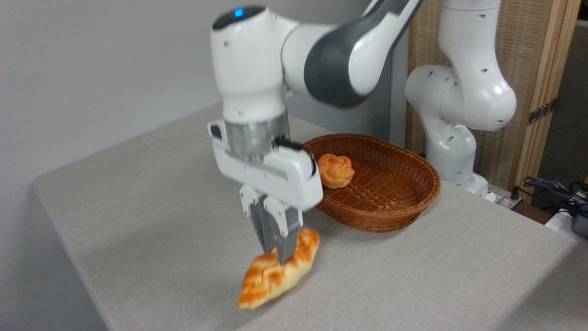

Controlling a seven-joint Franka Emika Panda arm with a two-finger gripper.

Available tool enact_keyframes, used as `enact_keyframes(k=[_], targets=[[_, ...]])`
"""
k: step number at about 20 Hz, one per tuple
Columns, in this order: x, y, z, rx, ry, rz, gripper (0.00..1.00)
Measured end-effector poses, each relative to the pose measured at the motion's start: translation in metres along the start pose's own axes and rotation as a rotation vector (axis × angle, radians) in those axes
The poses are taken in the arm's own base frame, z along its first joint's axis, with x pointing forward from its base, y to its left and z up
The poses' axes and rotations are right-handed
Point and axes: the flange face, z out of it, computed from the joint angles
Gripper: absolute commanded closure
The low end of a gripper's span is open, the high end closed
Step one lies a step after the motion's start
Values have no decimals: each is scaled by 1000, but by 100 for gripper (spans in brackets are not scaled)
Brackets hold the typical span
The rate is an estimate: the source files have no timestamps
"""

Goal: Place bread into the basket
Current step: 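Lift the held loaf and carry it over the wicker basket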

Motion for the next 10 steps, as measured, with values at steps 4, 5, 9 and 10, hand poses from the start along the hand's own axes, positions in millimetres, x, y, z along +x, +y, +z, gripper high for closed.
enact_keyframes(k=[4, 5, 9, 10], targets=[[-11, 35, -51, -40, -33, 59, 99], [-18, 48, -64, -64, -55, 90, 97], [-79, 84, -97, -186, -74, 179, 94], [-99, 91, -100, -221, -76, 193, 94]])
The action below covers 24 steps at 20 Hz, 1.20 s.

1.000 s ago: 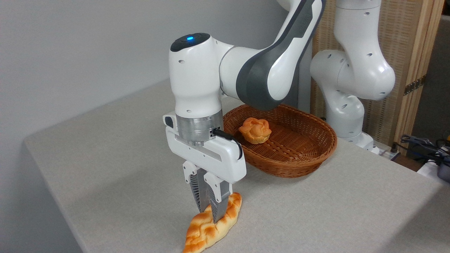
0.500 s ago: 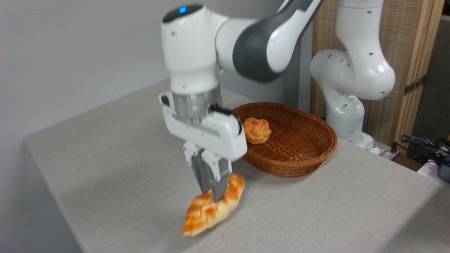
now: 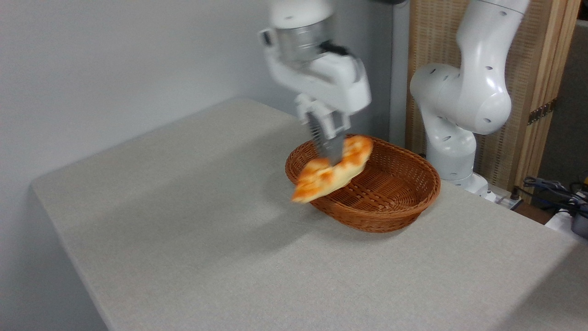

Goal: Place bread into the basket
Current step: 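Lift the held loaf and carry it over the wicker basket, then lower the loaf into the basket beside the round bun and release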

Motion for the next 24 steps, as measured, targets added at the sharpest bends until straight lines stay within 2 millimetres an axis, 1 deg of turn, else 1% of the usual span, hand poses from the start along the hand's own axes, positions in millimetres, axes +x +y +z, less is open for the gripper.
enact_keyframes(k=[1, 2, 3, 5, 6, 7, 8, 9, 10, 11, 12, 20, 22, 24], targets=[[-14, 10, 2, -32, -6, 18, 94], [-24, 20, 8, -62, -19, 39, 93], [-28, 28, 16, -88, -36, 57, 92], [-27, 37, 46, -137, -82, 84, 74], [-24, 40, 62, -157, -104, 95, 52], [-20, 42, 75, -168, -118, 103, 26], [-16, 42, 85, -172, -126, 108, 20], [-13, 41, 92, -173, -130, 110, 15], [-11, 39, 96, -172, -131, 110, 10], [-10, 38, 97, -170, -129, 108, 3], [-9, 37, 98, -169, -127, 107, 0], [-9, 34, 95, -165, -123, 103, 0], [-8, 32, 88, -154, -112, 100, 0], [-6, 27, 71, -129, -85, 93, 0]])
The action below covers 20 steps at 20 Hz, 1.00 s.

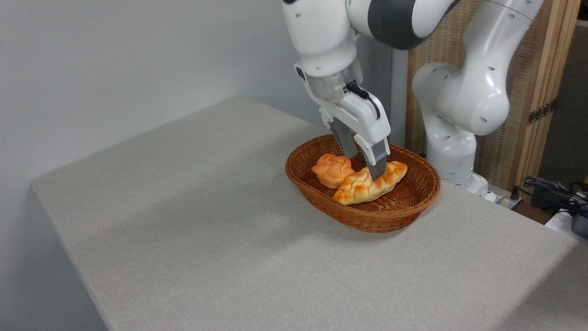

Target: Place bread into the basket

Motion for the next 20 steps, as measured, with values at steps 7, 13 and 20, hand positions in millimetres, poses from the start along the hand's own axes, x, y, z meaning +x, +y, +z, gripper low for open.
enact_keyframes(k=[7, 13, 20], targets=[[20, -33, -125, 115, 196, -124, 0], [53, -82, -189, 174, 277, -181, 0], [95, -101, -185, 190, 227, -170, 0]])
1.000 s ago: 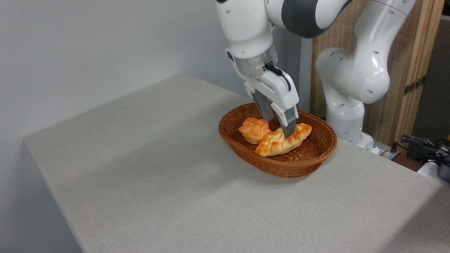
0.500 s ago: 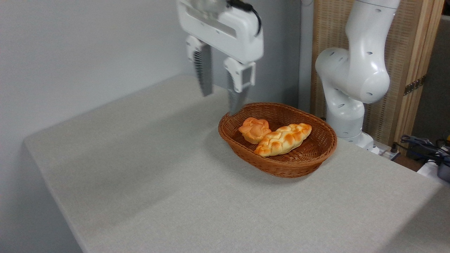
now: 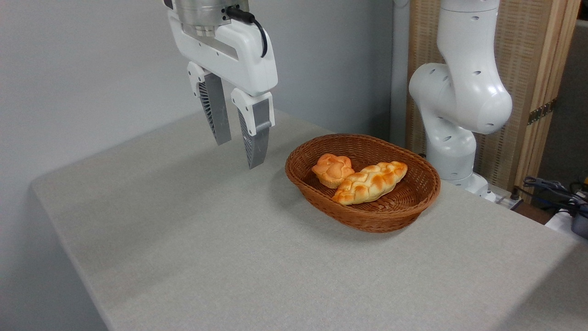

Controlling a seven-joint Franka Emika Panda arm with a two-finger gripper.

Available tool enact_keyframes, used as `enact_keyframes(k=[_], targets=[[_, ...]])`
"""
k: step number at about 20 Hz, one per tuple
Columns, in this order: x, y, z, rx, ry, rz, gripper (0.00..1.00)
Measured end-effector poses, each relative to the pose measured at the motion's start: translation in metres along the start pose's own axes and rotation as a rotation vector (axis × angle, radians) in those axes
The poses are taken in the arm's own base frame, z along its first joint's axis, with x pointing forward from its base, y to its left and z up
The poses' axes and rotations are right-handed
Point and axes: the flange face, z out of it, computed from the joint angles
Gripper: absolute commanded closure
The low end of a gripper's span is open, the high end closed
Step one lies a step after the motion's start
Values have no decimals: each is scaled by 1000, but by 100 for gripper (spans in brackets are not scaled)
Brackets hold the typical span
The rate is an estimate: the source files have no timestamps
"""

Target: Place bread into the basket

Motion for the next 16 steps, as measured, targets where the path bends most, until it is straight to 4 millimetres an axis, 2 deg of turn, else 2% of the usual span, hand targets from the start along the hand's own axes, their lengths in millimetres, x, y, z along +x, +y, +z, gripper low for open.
enact_keyframes(k=[7, 16], targets=[[-2, -4, 3, -3, -9, -9, 0], [6, 3, 7, 34, -56, 22, 0]])
